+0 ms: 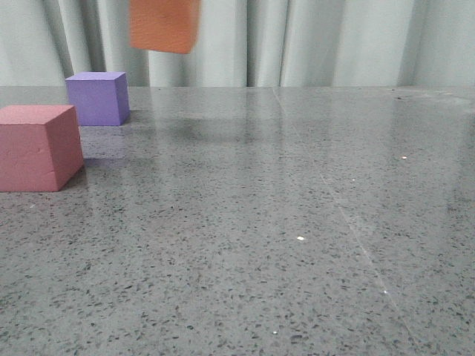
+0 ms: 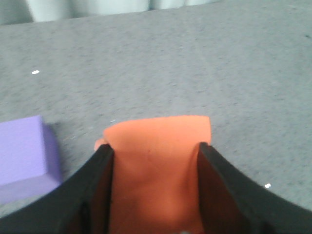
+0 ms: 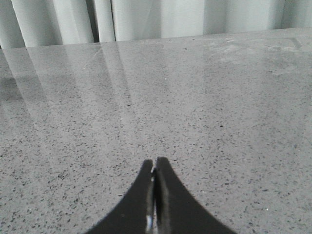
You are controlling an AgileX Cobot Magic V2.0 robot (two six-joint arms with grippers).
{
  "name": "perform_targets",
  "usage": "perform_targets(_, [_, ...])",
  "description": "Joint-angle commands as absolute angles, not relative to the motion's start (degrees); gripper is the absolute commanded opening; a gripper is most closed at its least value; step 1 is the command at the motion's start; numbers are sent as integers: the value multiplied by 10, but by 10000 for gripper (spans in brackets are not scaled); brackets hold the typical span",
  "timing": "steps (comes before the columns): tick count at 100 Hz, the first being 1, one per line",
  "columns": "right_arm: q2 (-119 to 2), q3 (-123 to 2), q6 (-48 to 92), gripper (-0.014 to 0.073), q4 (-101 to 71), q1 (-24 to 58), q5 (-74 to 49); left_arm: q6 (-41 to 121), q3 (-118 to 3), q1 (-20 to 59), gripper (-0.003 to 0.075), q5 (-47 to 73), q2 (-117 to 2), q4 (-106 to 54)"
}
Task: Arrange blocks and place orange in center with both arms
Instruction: 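Close the left gripper on the orange cube and lift it, then carry the orange cube with the left gripper between the pink and purple cubes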
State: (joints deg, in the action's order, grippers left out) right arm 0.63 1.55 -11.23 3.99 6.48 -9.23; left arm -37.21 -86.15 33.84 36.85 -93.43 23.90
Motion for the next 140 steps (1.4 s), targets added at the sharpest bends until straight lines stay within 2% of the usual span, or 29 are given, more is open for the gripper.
perform_targets(1, [20,8,-107,-67,40,62,-43,-371,-830,318,79,316,-876,242])
perform_targets(19, [20,8,-107,-67,40,62,-43,-371,-735,268,79,272,-827,229])
perform_targets(47, [20,8,-107,-67,40,62,-43,-371,-663,229,79,219,-819,229])
perform_targets(127, [20,8,-107,-67,40,62,-43,-371,-638,229,80,186,-877,235])
perform_targets(140, [20,8,-107,-67,40,62,-43,-371,-638,226,105,186,-879,235])
